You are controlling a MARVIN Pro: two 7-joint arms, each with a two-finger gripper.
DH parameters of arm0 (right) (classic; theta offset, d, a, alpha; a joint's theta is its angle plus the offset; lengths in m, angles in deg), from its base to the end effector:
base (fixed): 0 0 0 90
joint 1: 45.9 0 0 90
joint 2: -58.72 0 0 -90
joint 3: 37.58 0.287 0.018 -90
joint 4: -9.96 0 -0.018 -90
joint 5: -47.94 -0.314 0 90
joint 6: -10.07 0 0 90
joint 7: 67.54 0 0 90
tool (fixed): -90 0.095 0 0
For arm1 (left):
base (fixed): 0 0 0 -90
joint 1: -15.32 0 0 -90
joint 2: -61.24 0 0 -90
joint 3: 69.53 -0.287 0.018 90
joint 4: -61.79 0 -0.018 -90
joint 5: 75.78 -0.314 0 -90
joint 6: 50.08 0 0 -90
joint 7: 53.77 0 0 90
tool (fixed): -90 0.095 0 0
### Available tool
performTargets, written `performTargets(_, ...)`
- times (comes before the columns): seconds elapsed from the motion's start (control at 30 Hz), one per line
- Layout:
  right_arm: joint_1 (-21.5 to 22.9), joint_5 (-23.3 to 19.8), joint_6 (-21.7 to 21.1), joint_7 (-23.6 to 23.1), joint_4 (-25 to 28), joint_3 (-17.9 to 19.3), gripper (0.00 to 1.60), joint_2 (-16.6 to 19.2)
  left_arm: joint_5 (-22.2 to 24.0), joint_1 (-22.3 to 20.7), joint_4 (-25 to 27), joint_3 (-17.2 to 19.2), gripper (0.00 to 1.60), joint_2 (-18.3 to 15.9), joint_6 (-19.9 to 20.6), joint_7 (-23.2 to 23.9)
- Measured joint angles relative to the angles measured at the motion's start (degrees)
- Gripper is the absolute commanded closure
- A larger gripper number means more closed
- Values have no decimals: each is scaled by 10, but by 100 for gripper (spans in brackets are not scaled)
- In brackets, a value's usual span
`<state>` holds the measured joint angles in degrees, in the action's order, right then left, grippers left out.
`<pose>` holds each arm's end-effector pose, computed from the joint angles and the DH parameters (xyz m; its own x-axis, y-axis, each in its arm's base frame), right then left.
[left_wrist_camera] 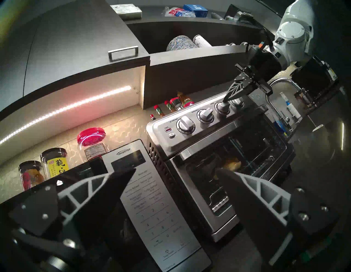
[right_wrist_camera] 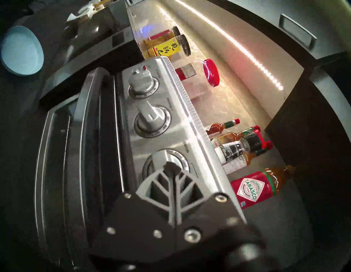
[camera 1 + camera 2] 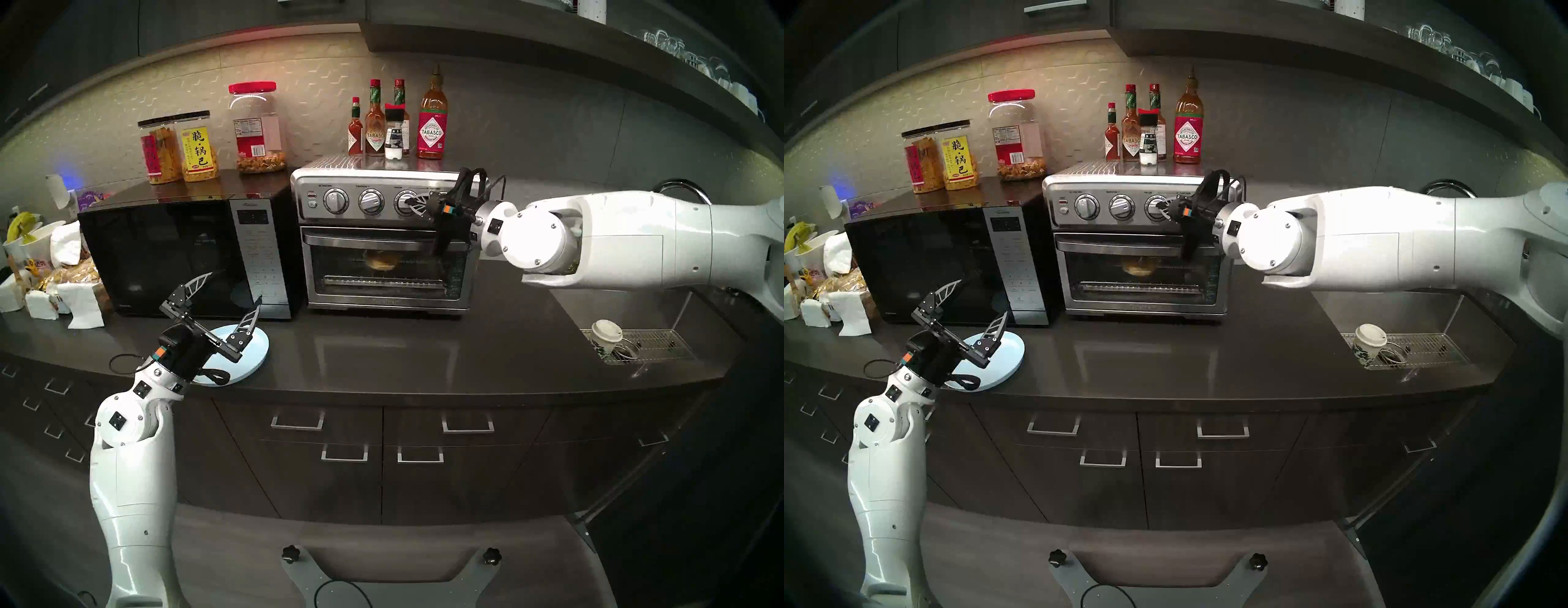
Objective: Open the oven and place the bagel inside on the rack
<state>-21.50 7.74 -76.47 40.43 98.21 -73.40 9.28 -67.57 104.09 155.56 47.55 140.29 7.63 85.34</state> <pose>0.5340 0.0549 -0.0053 -0.5478 0.7604 0.3490 0.2001 -0.2859 0.9371 0.3749 0.1580 -0.2037 -0.5946 -0.3092 0.7422 -0.2176 -0.8268 -0.5188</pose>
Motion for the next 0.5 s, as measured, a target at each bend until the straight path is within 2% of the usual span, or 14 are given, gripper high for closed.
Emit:
performTargets(0.23,32,1,8,-14,13,-42,160,36,0,-1,0,0,0,0,-1,0)
performTargets(0.5,48,-25,45,-20,71,-114,160,88,0,-1,0,0,0,0,-1,0)
